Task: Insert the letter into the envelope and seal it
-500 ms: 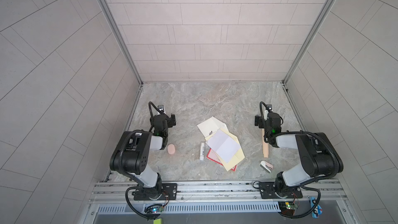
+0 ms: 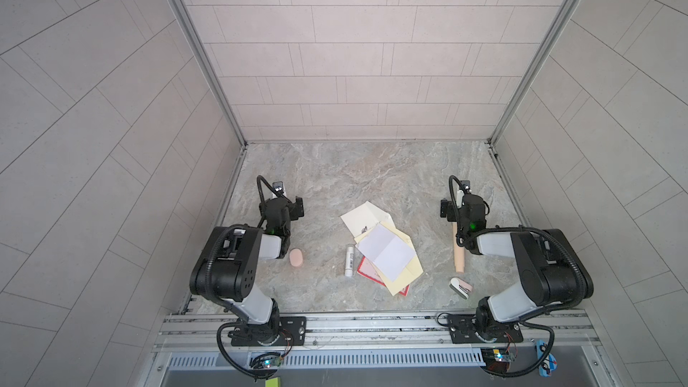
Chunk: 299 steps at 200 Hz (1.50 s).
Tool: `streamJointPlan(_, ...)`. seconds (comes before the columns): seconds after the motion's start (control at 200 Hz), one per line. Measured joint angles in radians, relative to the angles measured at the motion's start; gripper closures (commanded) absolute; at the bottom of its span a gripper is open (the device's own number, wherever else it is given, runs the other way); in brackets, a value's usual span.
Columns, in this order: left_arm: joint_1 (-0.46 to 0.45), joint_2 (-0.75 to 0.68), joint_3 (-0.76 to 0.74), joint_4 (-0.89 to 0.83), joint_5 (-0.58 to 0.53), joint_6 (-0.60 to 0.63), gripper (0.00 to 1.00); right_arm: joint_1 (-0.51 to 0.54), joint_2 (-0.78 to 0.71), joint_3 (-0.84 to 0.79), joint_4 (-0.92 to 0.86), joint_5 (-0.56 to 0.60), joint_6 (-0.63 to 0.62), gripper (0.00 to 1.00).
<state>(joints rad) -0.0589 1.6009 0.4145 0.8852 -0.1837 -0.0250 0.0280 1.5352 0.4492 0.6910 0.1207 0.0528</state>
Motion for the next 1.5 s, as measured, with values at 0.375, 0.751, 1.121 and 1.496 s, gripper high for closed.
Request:
streamJointPlan(0.375, 0.000, 0.000, 0.000, 0.000, 0.000, 0.000, 0.00, 0.000, 0.000, 0.000, 0.000, 0.000, 0.000, 0.01)
streamJointPlan(0.751, 0.000, 0.000, 0.000, 0.000, 0.000, 0.000, 0.00, 0.000, 0.000, 0.000, 0.000, -0.001, 0.000, 0.00)
streamJointPlan(1.121, -0.128, -0.230, 0.103, -0.325, -0.014, 0.048, 0.00, 0.062, -0.157, 0.187, -0.402, 0.027, 0.050, 0.07)
streamJointPlan(1.496, -0.557, -0.201, 0.366, -0.761, 0.183, -0.124, 0.02, 0.430, -0.274, 0.409, -0.983, -0.316, 0.354, 0.08)
